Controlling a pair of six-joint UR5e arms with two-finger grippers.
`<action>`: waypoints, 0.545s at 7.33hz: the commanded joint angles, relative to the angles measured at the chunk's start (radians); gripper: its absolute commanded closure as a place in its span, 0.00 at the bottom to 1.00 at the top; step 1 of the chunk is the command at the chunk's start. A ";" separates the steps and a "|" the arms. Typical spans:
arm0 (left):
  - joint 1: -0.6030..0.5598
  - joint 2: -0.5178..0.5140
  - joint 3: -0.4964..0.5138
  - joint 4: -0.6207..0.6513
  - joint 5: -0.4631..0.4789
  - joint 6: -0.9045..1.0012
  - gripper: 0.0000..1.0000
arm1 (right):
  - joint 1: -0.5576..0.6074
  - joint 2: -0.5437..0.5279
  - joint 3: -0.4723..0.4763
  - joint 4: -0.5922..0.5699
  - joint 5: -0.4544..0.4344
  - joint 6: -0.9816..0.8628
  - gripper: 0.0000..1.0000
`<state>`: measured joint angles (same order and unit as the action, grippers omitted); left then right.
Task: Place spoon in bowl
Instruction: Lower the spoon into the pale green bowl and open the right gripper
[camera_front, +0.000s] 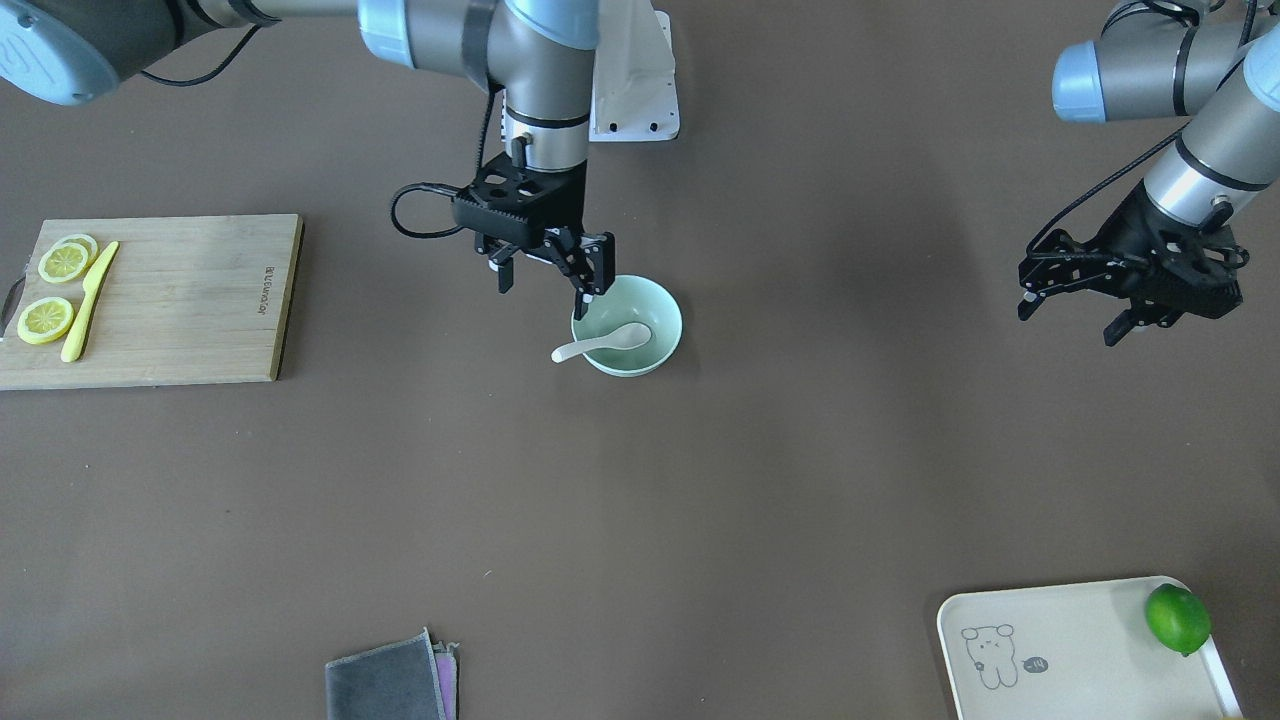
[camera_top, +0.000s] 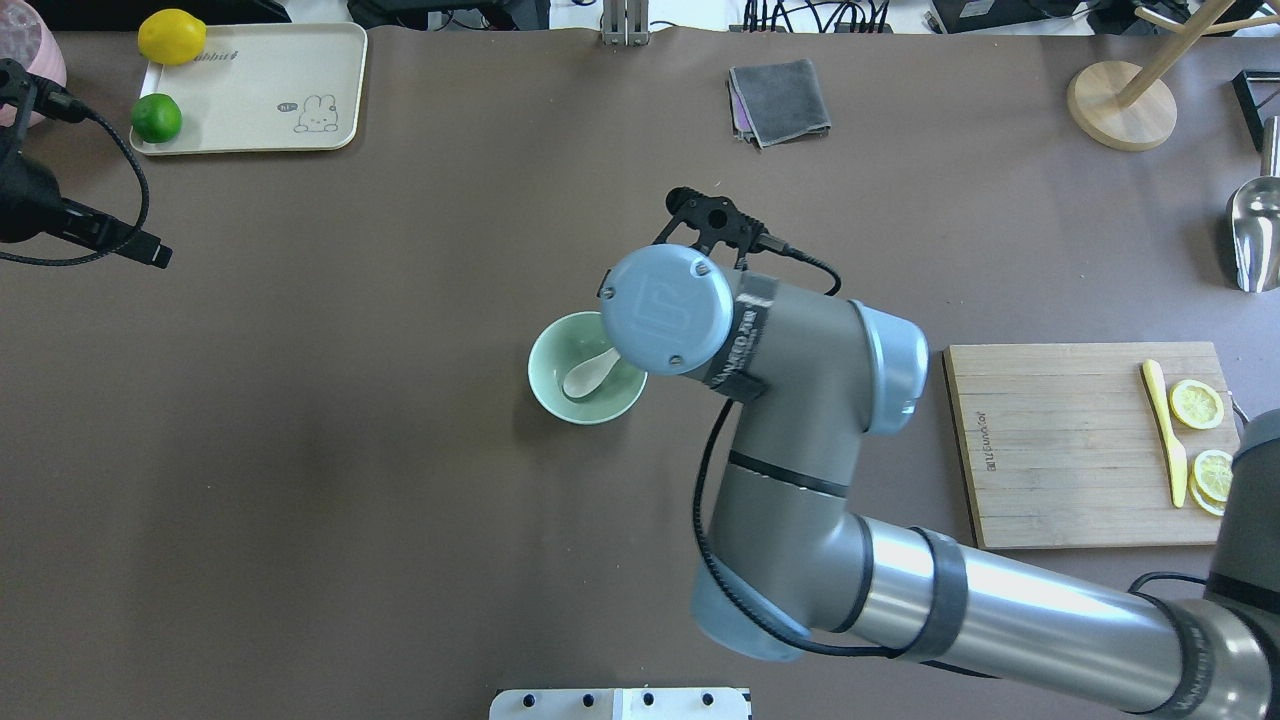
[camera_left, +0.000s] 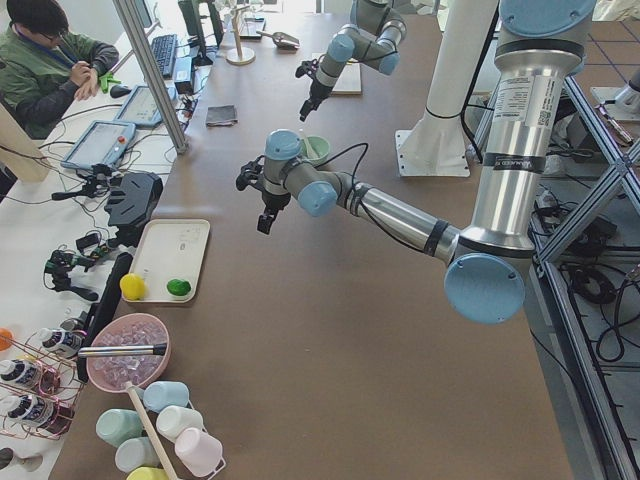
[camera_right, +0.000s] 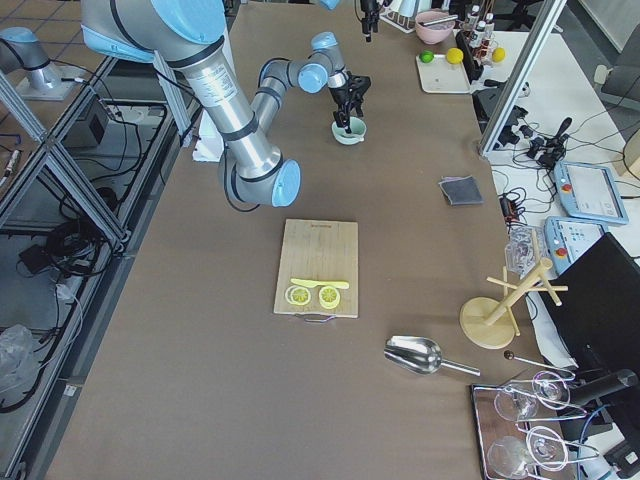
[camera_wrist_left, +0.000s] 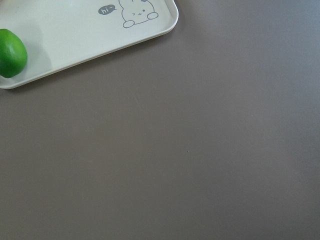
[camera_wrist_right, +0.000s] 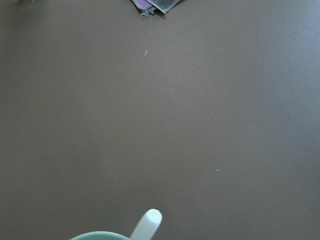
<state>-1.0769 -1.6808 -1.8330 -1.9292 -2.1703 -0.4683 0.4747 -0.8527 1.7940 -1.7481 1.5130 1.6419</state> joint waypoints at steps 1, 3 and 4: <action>0.002 0.062 0.070 -0.180 0.003 -0.001 0.01 | 0.140 -0.216 0.172 0.004 0.172 -0.367 0.00; 0.002 0.129 0.249 -0.400 0.012 0.011 0.01 | 0.313 -0.325 0.206 0.005 0.336 -0.650 0.00; -0.001 0.165 0.294 -0.465 -0.002 0.011 0.01 | 0.405 -0.398 0.223 0.007 0.424 -0.786 0.00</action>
<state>-1.0761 -1.5642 -1.6156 -2.2838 -2.1642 -0.4598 0.7630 -1.1631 1.9914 -1.7429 1.8258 1.0383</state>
